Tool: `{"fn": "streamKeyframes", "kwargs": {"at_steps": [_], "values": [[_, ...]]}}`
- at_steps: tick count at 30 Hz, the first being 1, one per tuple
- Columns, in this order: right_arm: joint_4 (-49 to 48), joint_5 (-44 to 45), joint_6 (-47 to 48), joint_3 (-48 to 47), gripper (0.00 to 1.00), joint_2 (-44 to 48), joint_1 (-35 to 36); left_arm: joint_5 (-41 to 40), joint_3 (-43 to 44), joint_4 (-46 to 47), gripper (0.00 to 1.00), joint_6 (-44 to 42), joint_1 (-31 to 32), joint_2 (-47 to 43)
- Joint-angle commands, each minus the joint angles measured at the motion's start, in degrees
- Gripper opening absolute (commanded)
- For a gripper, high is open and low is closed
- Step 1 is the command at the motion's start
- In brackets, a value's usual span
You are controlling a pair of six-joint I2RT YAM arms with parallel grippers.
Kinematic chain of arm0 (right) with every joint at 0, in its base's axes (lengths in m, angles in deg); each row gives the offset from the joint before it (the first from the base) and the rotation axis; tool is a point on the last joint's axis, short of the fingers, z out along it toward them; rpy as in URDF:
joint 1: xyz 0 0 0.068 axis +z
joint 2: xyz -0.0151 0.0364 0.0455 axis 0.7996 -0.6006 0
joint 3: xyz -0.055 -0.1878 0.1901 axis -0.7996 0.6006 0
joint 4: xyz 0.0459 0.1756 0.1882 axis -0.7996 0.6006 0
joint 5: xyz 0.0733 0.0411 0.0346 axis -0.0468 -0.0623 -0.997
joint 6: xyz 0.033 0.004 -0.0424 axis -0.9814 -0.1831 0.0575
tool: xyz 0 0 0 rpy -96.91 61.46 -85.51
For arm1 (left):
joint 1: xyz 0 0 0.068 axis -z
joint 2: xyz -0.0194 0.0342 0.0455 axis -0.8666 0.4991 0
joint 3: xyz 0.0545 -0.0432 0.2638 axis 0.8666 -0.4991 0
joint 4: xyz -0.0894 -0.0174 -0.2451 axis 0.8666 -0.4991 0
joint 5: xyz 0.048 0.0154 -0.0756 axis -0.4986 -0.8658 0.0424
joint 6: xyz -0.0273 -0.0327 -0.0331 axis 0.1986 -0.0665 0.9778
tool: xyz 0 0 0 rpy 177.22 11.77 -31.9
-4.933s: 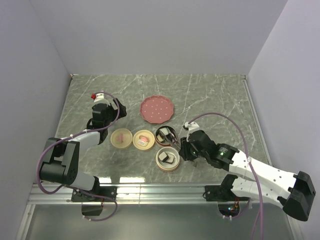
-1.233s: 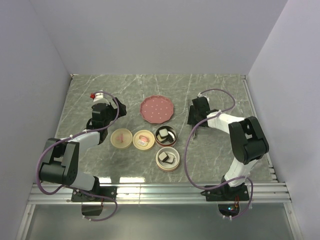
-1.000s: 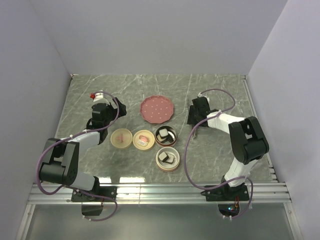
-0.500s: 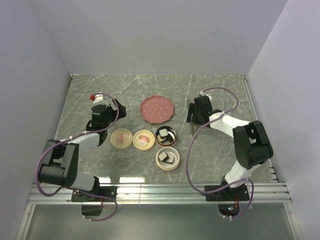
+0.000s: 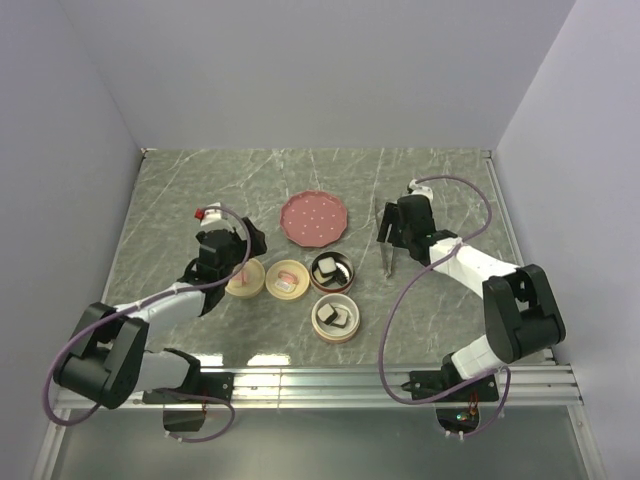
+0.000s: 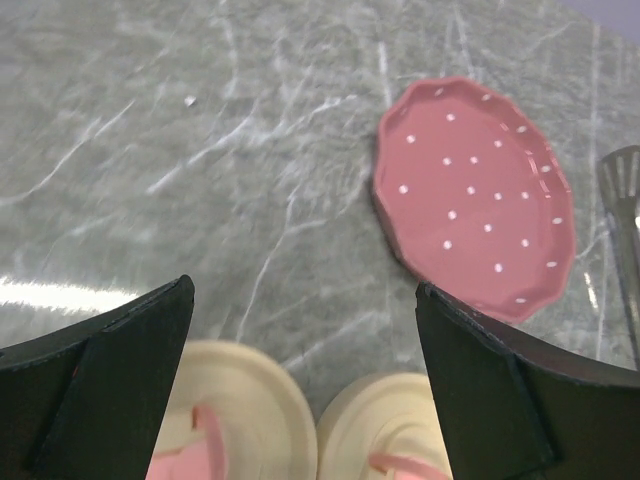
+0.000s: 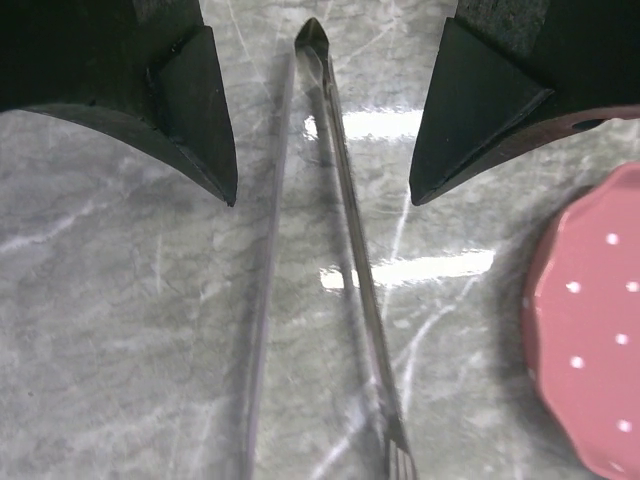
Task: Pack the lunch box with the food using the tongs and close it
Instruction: Pick up the lid of the lunch box with the left arm
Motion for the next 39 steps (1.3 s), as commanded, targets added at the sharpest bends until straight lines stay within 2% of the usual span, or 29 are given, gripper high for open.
{"fn": "streamKeyframes", "kwargs": {"at_steps": [1, 6, 11, 15, 21, 25, 26, 28, 35, 37, 39], "values": [[-5.5, -1.1, 0.4, 1.4, 0.77, 2.5, 0.3, -7.9, -1.3, -2.9, 0.99, 3.5, 1.1, -3.7], [-7.6, -2.7, 0.6, 3.6, 0.77, 3.9, 0.2, -13.3, -1.4, -8.0, 0.94, 5.7, 2.7, -5.5], [-9.6, -4.0, 0.5, 5.9, 0.77, 5.6, 0.1, -15.5, 0.2, -12.3, 0.88, 8.6, 5.5, -3.1], [-11.2, -5.1, 0.7, 7.2, 0.77, 6.8, 0.0, -18.1, 0.0, -14.4, 0.87, 10.8, 7.2, -1.6], [-12.7, -6.3, 1.3, 9.1, 0.77, 8.3, -0.9, -21.0, -0.2, -17.9, 0.83, 13.3, 9.7, -3.7], [-14.0, -8.1, 1.2, 10.1, 0.76, 8.7, -1.5, -20.9, 0.1, -18.8, 0.74, 13.7, 9.8, -3.1], [-14.1, -8.3, 1.4, 10.4, 0.76, 8.9, -1.6, -20.8, 0.1, -19.0, 0.66, 13.7, 9.8, -2.8], [-14.5, -9.2, 1.4, 10.9, 0.76, 9.3, -1.9, -20.6, 0.1, -19.0, 0.59, 13.9, 9.9, -1.7], [-15.3, -10.4, 1.2, 11.9, 0.76, 10.3, -2.6, -19.8, 1.1, -19.3, 0.49, 13.8, 10.3, 1.0], [-15.4, -10.5, 1.1, 12.0, 0.76, 10.3, -2.8, -19.6, 1.2, -19.3, 0.37, 13.8, 10.5, 1.3], [-15.4, -10.7, 1.2, 12.1, 0.76, 10.3, -2.9, -19.6, 1.2, -19.4, 0.31, 13.8, 10.7, 1.9]]}}
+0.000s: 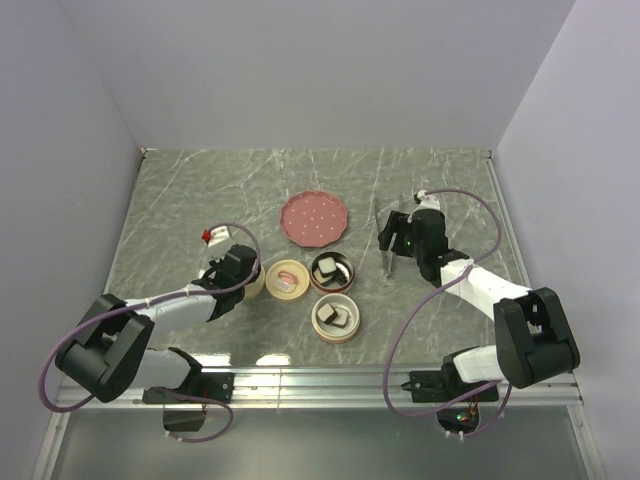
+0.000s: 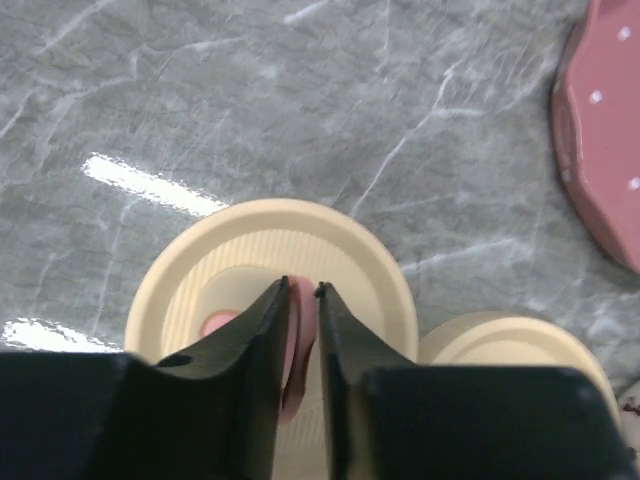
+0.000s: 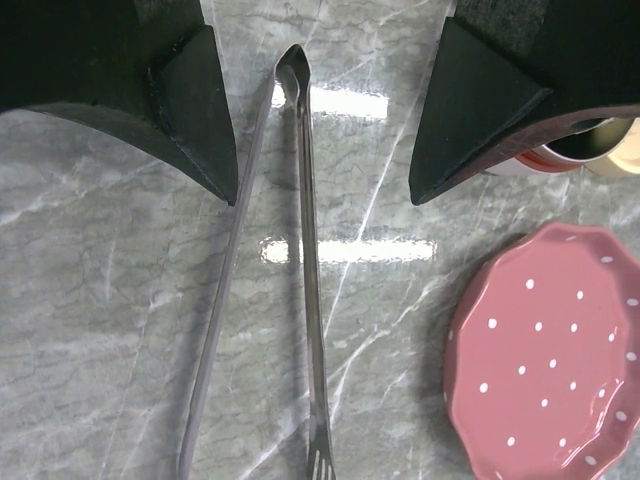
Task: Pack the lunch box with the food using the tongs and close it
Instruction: Pick up the lid of the lunch box with the left arm
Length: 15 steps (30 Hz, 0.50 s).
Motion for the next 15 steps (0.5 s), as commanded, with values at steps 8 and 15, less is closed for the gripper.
{"fn": "streamKeyframes", "kwargs": {"at_steps": [8, 15], "values": [[-3.1, -0.5, 0.4, 0.9, 0.76, 1.4, -0.6, -2.6, 3.9, -2.8, 0.00, 0.2, 1.7, 2.8], [-3.4, -0.5, 0.4, 1.1, 0.75, 1.2, -0.6, -9.0, 7.7, -7.1, 0.00, -1.4, 2.5, 1.4]]}}
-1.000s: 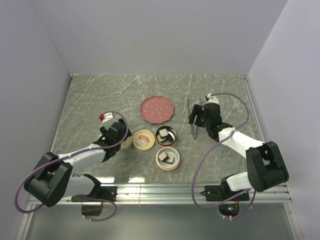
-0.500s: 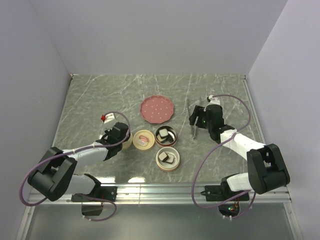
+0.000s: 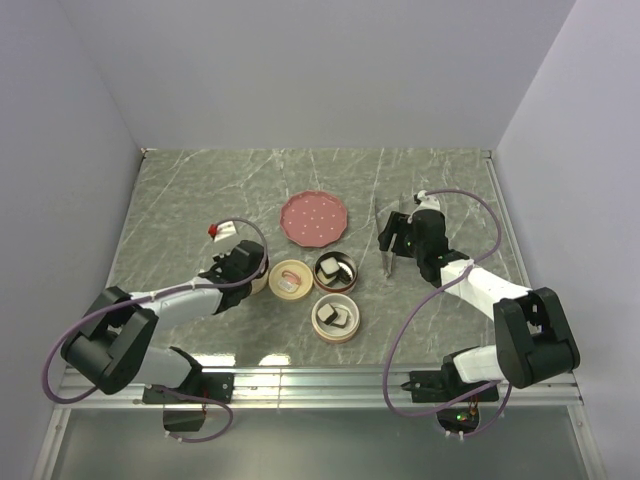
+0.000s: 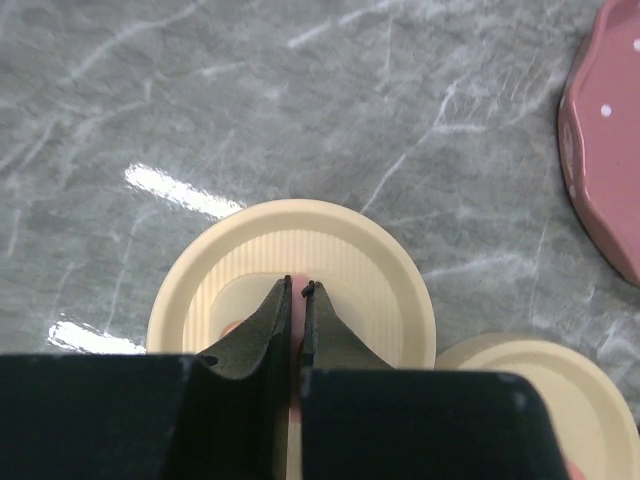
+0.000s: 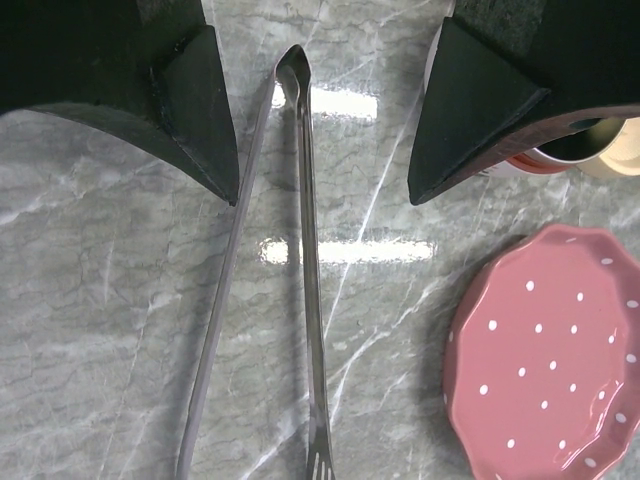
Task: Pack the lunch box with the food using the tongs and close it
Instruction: Pick up the lid of the lunch box with the left arm, then put the lid back on the lunch box
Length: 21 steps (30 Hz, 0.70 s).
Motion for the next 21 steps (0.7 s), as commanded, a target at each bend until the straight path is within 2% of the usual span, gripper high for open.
{"fn": "streamKeyframes", "kwargs": {"at_steps": [1, 5, 14, 17, 18, 21], "values": [[-3.2, -0.1, 0.4, 0.9, 0.75, 1.3, -0.5, -5.5, 3.9, -2.6, 0.00, -1.2, 0.4, -1.8], [-3.4, -0.1, 0.2, 1.2, 0.75, 1.7, -0.5, -6.7, 5.8, -3.4, 0.00, -3.8, 0.4, -3.9], [-4.1, 1.7, -0.5, 2.6, 0.75, 4.1, -0.6, 0.1, 10.7, 0.6, 0.00, -11.6, 0.6, -8.1], [-3.9, 2.8, -0.7, 3.3, 0.75, 6.5, -0.6, 5.4, 12.2, 2.3, 0.00, -13.3, 0.6, -8.8], [-3.9, 3.3, -0.7, 3.5, 0.75, 7.3, -0.5, 10.2, 12.5, 4.4, 0.00, -13.9, 0.8, -8.9], [-3.1, 6.1, 0.0, 4.8, 0.75, 11.7, -0.6, 14.1, 13.9, 6.4, 0.00, -15.0, 2.2, -7.5]]}}
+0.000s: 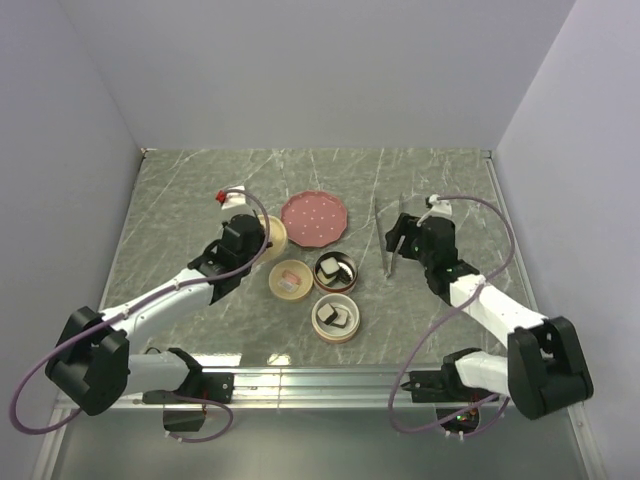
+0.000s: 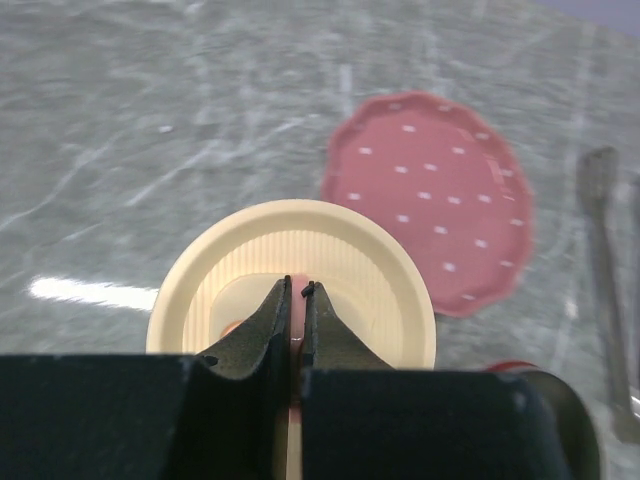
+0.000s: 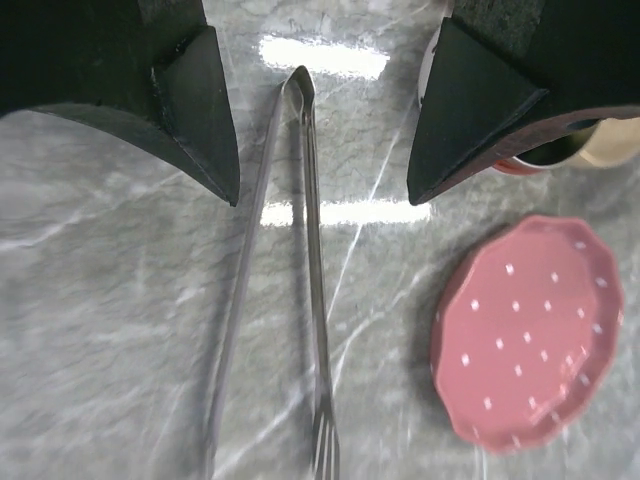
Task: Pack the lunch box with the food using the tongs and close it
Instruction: Put the lid back on the lunch box
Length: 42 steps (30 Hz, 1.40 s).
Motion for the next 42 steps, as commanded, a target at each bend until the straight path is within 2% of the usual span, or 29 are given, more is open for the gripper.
{"fn": "streamKeyframes", "kwargs": {"at_steps": [1, 8, 11, 17, 32, 42], "values": [[-1.4, 5.0, 0.4, 1.2, 0.75, 6.0, -0.6, 7.9, 4.1, 5.5, 0.00, -3.2, 2.2, 0.6], [-2.5, 7.9, -0.1, 7.3, 0.76, 19.7, -0.6, 11.4, 12.6, 6.7, 0.00, -6.1, 7.4, 12.1], [-0.8, 8.8, 0.0, 8.5, 0.76, 23.8, -0.5, 15.5, 15.9, 7.1, 0.00, -6.1, 8.8, 16.0], [0.4, 11.1, -0.3, 11.4, 0.77, 30.0, -0.5, 16.5, 21.5, 3.5, 0.00, -5.5, 12.1, 22.5], [-0.5, 10.7, -0.5, 11.6, 0.77, 28.5, -0.6, 17.2, 24.9, -4.3, 0.00, -3.5, 14.9, 27.2], [-0.8, 10.8, -0.5, 11.8, 0.77, 28.7, -0.6, 16.9, 24.2, -4.4, 0.00, -2.5, 16.1, 29.1]]}}
